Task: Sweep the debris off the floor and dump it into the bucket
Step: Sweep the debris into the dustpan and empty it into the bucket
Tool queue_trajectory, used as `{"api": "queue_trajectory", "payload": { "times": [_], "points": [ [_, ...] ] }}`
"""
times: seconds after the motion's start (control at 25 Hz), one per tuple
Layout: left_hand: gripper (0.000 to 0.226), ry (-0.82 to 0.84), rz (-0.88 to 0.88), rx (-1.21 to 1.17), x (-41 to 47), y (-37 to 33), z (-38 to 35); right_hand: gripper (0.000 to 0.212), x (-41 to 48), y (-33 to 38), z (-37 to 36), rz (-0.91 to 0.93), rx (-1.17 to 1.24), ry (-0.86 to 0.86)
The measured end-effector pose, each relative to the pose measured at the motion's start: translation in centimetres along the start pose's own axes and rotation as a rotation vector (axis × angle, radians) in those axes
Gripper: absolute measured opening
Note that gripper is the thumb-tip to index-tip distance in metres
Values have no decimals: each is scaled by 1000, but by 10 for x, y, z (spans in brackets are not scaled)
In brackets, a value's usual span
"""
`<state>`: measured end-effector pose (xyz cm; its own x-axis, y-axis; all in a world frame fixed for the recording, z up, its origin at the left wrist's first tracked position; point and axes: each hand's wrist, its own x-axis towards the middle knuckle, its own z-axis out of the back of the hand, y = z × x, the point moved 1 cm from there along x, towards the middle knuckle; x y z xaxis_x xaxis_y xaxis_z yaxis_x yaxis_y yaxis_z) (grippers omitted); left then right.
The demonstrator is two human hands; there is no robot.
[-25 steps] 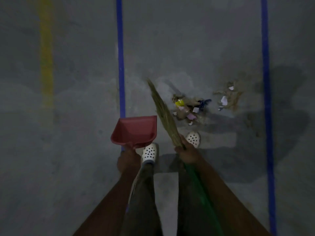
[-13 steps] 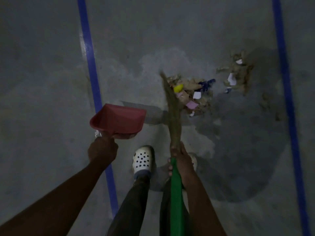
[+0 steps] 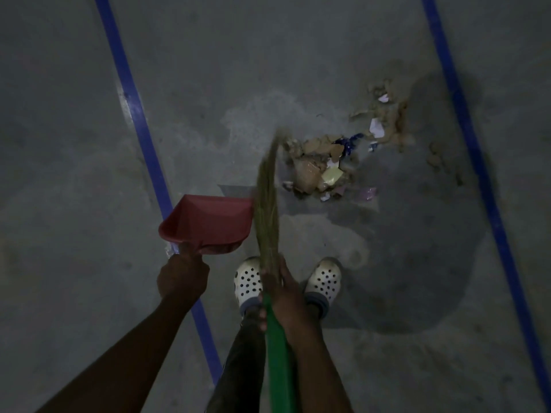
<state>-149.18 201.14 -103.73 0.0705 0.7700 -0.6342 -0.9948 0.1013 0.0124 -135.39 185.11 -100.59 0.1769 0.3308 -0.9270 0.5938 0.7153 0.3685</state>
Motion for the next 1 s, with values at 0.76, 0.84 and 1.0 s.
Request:
{"api": "queue_trajectory", "payload": {
  "times": [0.76, 0.84, 1.0],
  "points": [
    [42, -55, -90, 49, 46, -21, -1, 17, 115, 119, 3, 21, 357, 64],
    [39, -57, -110, 59, 60, -25, 0, 10, 132, 113, 18, -31, 549, 78],
    [42, -30, -154, 81, 55, -39, 16, 23, 63, 64, 26, -77, 691, 121]
  ]
}}
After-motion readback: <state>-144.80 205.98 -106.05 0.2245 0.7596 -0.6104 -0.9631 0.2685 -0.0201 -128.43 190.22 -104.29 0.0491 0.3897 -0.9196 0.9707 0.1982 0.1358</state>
